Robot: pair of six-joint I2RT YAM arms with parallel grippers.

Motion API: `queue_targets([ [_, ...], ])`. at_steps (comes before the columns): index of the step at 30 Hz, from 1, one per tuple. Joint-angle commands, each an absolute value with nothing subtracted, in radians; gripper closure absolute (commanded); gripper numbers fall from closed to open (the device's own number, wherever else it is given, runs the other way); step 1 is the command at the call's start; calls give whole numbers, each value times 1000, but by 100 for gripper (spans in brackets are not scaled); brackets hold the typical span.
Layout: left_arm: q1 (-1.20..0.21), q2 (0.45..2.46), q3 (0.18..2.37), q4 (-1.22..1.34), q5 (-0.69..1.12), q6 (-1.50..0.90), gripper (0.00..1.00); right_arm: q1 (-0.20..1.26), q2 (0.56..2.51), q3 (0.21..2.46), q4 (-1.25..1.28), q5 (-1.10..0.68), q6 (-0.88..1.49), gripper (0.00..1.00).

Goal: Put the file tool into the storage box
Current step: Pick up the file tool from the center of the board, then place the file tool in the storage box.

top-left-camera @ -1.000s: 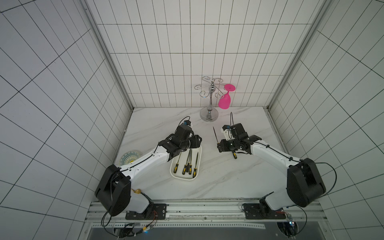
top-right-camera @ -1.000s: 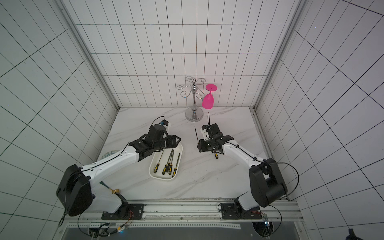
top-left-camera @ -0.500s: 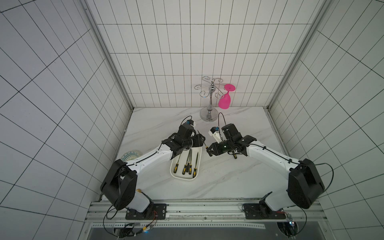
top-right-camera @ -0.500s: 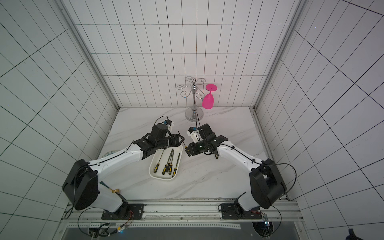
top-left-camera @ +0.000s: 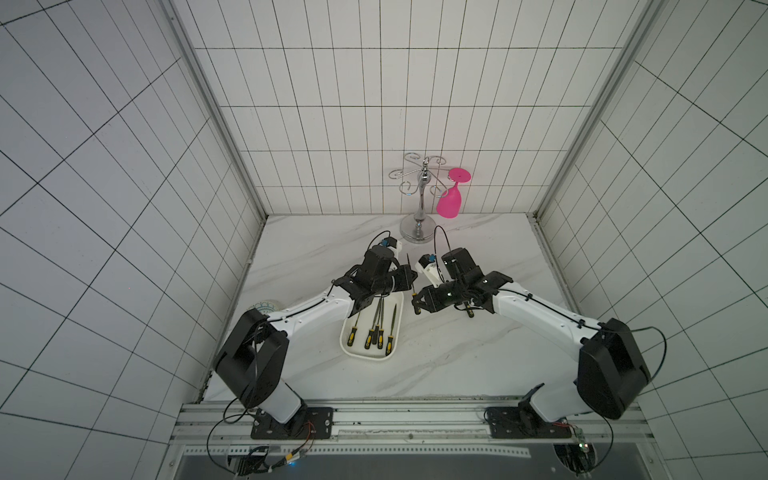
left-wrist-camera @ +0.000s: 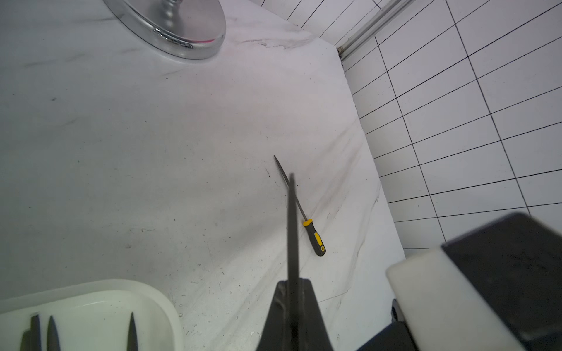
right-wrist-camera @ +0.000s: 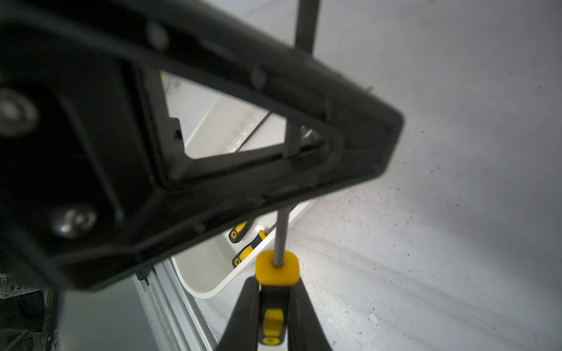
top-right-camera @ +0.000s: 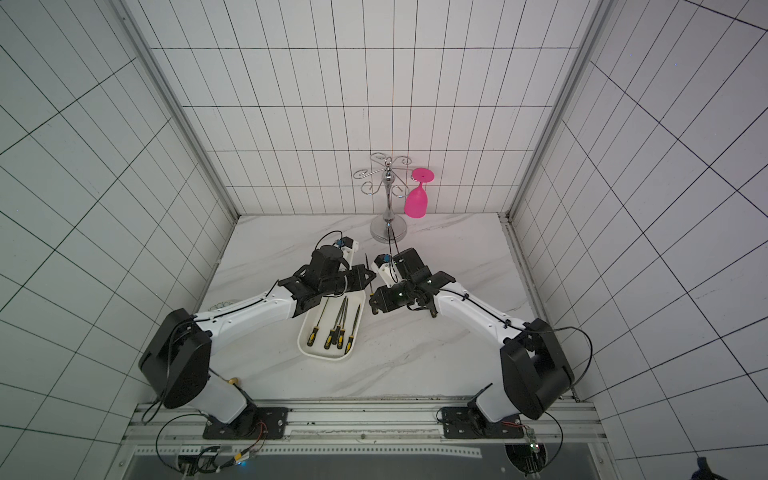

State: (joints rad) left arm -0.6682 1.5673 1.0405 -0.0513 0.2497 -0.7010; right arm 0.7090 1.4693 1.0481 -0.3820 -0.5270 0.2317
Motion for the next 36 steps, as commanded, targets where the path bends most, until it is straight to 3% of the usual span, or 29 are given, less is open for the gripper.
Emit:
queue_targets([
  [1, -653, 1558, 1025, -77, 211, -666, 100, 713, 1439, 1087, -390, -527, 215, 95],
  [4, -652, 1522, 1006, -105, 194, -652, 100, 713, 1440, 1089, -390, -510, 223, 57],
  [6, -651, 1491, 996, -132, 175, -634, 100, 713, 1440, 1086, -388, -484, 234, 48],
  [15, -648, 1331, 969, -469, -60, -512, 100, 712, 1458, 1065, -356, -437, 247, 45],
  [23, -650, 1396, 954, -652, -197, -470, 100, 697, 1505, 1068, -372, -347, 284, 45],
  [29, -656, 1502, 988, -657, -211, -491, 83, 632, 1492, 1041, -376, -323, 331, 45],
  [36, -663, 1557, 1034, -664, -223, -476, 70, 597, 1446, 1006, -379, -234, 336, 44],
])
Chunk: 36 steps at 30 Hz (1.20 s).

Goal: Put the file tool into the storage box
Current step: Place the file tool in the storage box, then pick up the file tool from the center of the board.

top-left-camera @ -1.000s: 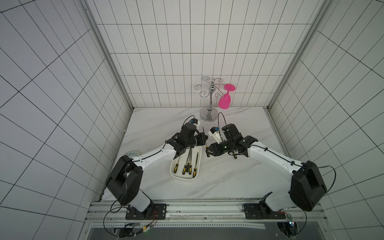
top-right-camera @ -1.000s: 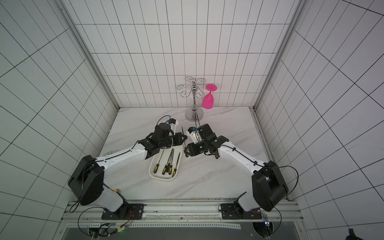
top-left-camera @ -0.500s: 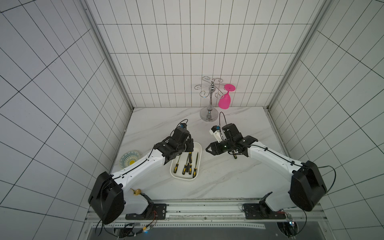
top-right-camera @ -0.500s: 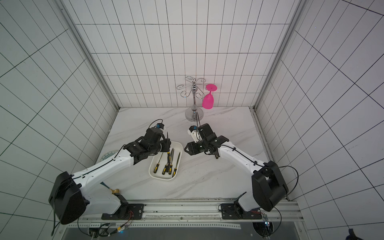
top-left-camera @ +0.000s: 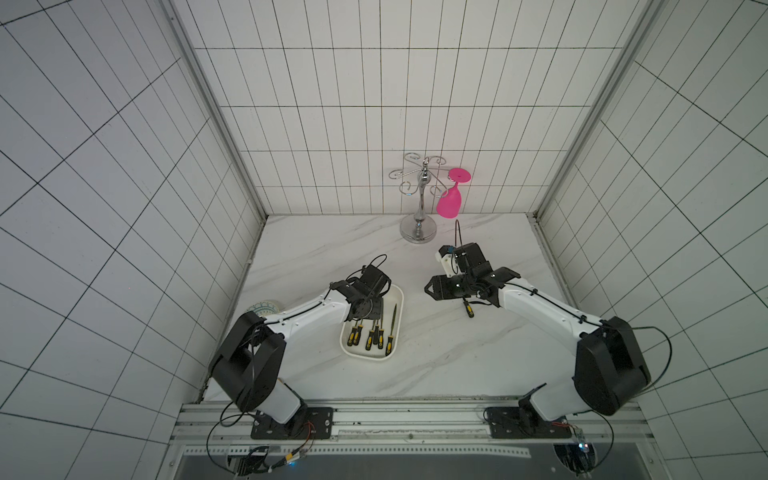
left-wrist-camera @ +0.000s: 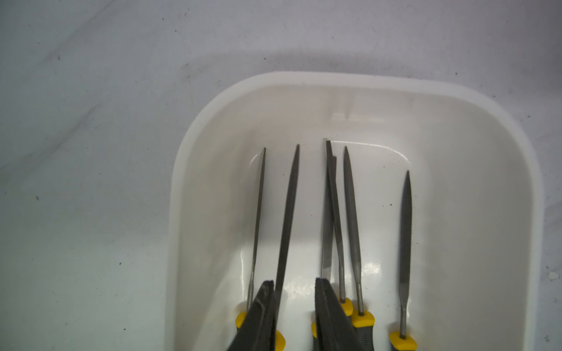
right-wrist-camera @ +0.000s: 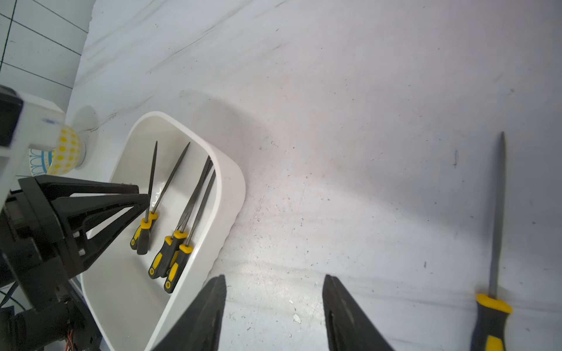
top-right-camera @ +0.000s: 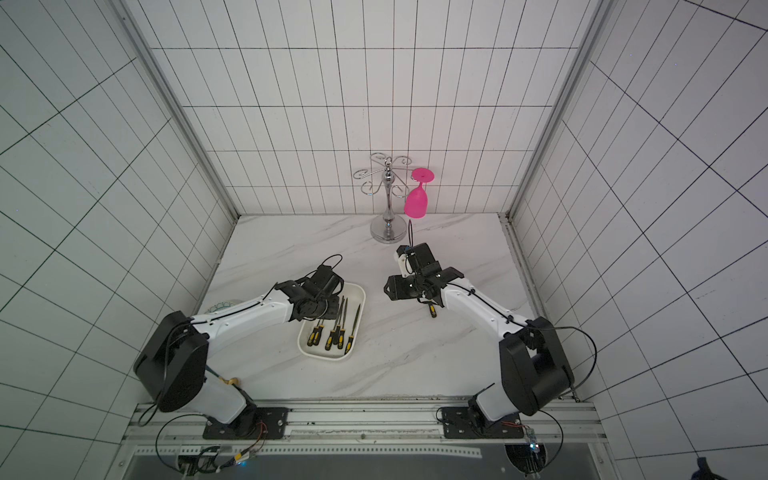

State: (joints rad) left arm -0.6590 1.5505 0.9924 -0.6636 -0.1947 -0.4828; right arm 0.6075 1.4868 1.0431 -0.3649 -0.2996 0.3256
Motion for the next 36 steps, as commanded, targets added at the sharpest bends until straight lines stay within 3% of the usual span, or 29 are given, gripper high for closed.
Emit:
queue_targets([
  [1, -663, 1553, 1035, -663, -225, -476, 69, 593, 1441, 1001, -383, -205, 335, 44],
  [10, -663, 1515, 1034, -609, -186, -486, 64, 506, 1526, 987, -529, 167, 373, 35],
  [20, -663, 1477, 1028, -564, -173, -510, 63, 461, 1673, 962, -493, 132, 365, 33],
  [23, -663, 1470, 1020, -541, -169, -538, 63, 462, 1719, 950, -479, 88, 371, 41],
  [26, -663, 1465, 1011, -517, -159, -564, 63, 462, 1747, 936, -471, 70, 376, 56],
  [28, -664, 1464, 1009, -510, -153, -571, 62, 462, 1756, 931, -471, 71, 376, 67],
  [32, -662, 1450, 1008, -498, -152, -575, 61, 462, 1753, 924, -457, 44, 373, 100],
  [36, -656, 1424, 990, -431, -96, -587, 52, 465, 1688, 904, -378, -113, 376, 100],
])
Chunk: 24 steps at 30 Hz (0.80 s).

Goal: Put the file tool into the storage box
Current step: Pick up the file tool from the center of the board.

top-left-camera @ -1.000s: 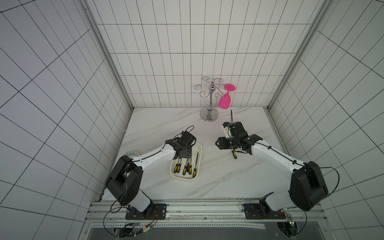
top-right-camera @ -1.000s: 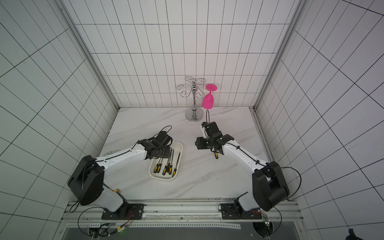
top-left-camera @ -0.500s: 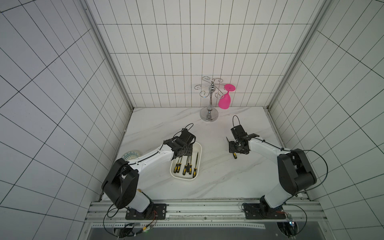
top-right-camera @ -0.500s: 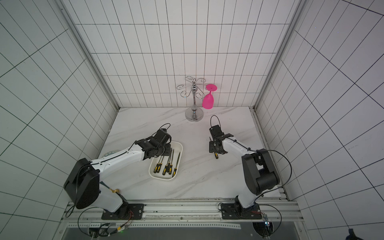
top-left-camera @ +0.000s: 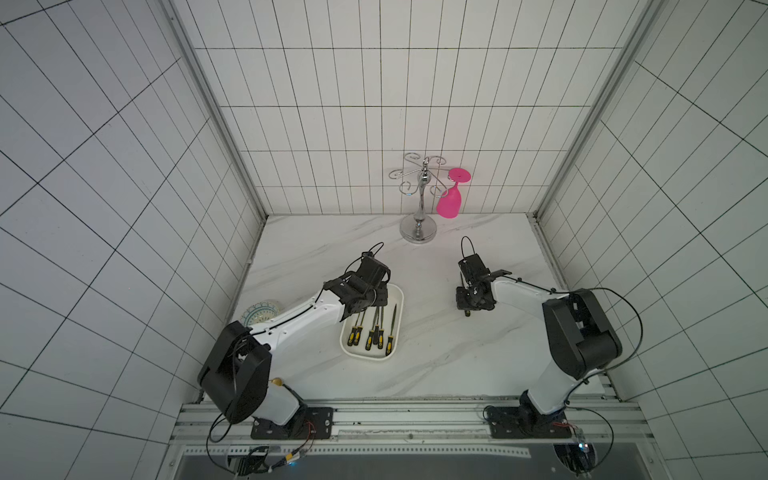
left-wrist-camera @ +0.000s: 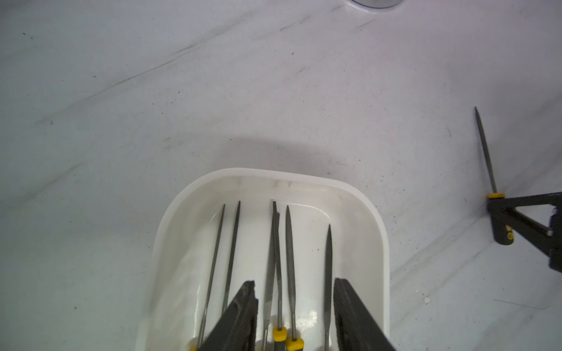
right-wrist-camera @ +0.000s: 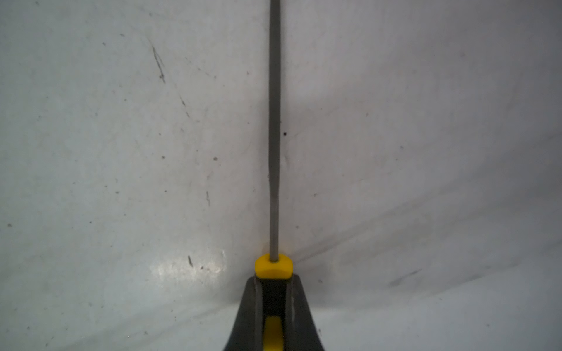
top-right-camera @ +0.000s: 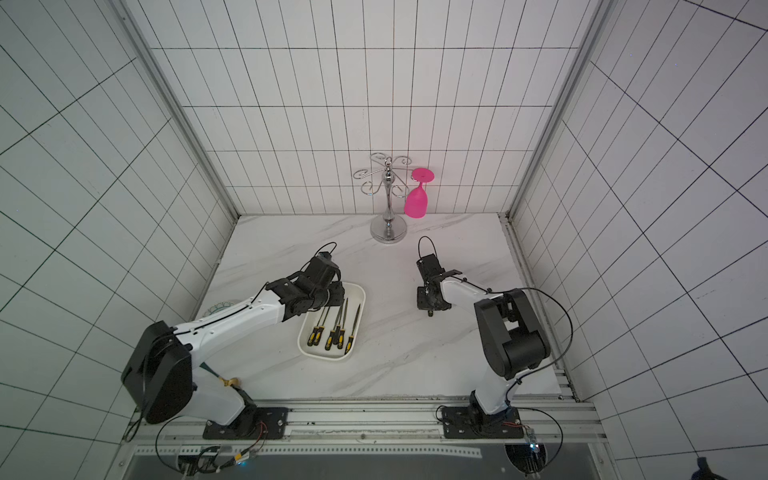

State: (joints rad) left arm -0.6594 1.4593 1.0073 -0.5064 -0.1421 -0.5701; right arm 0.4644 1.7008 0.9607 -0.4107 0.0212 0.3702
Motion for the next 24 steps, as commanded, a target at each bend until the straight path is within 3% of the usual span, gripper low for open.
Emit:
queue_targets([
  [1, -653, 1419, 983, -407, -75, -594, 50, 470, 1665, 898, -345, -174, 381, 100],
  [8, -651, 1454, 997, -333, 8, -612, 48, 586, 1623, 975, -300, -517, 301, 100],
  [13, -651, 1486, 1023, -325, 28, -612, 48, 709, 1596, 1026, -320, -542, 198, 100],
  [24, -652, 1509, 1037, -303, 50, -621, 48, 733, 1500, 1082, -348, -528, 192, 100],
])
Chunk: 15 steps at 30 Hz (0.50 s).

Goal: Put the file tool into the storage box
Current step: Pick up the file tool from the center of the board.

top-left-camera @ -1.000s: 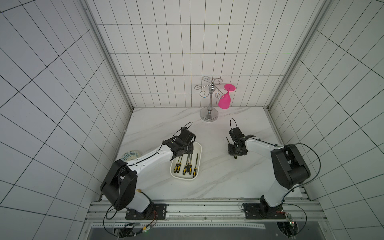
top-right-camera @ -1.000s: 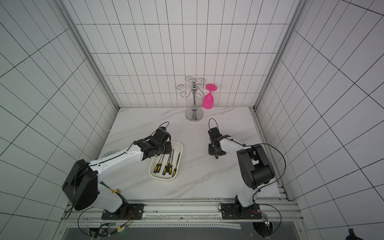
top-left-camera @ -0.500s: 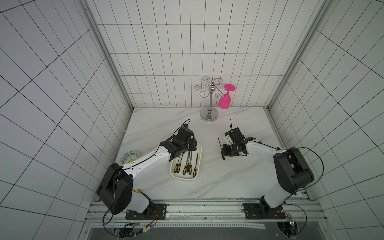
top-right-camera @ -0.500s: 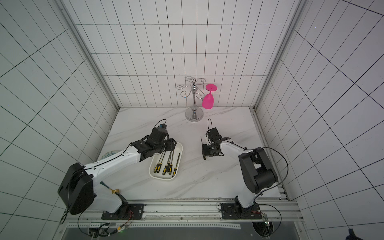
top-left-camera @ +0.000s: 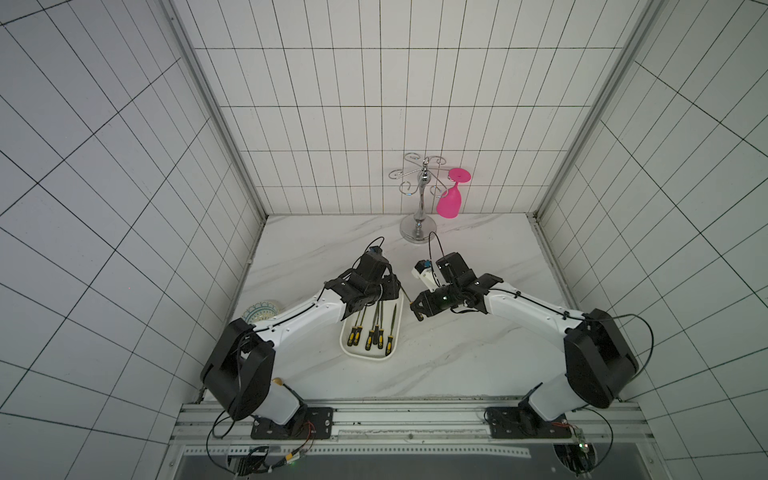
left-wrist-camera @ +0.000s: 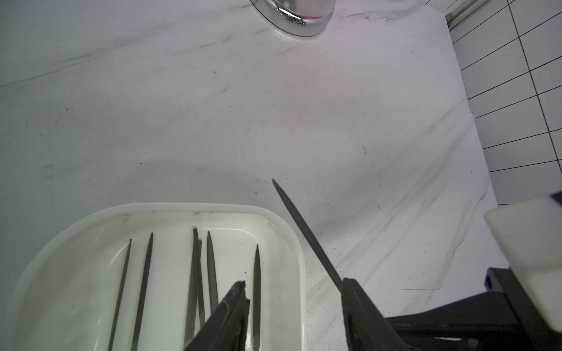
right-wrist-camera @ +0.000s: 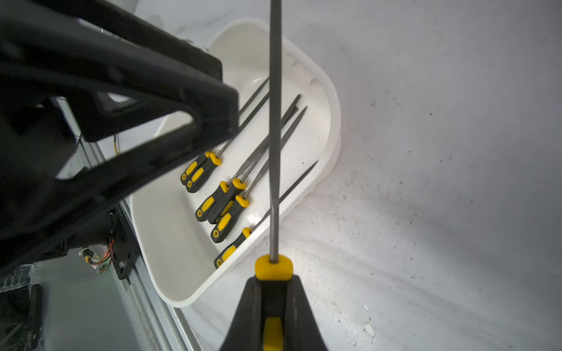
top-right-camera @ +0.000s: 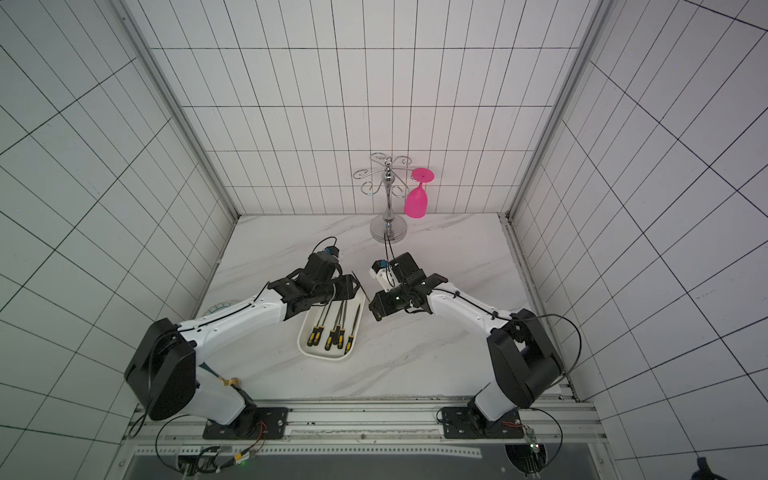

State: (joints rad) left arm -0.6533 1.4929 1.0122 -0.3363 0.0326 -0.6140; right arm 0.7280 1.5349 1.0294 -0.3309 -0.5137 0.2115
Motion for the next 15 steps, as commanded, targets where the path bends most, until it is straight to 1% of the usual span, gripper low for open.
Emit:
queue_targets([
  [1, -651, 1511, 1038, -299, 53, -624, 48, 735, 1493, 1086, -350, -529, 192, 100],
  [15, -651, 1547, 1029, -169, 143, -673, 49, 754, 1472, 1103, -351, -532, 186, 100],
])
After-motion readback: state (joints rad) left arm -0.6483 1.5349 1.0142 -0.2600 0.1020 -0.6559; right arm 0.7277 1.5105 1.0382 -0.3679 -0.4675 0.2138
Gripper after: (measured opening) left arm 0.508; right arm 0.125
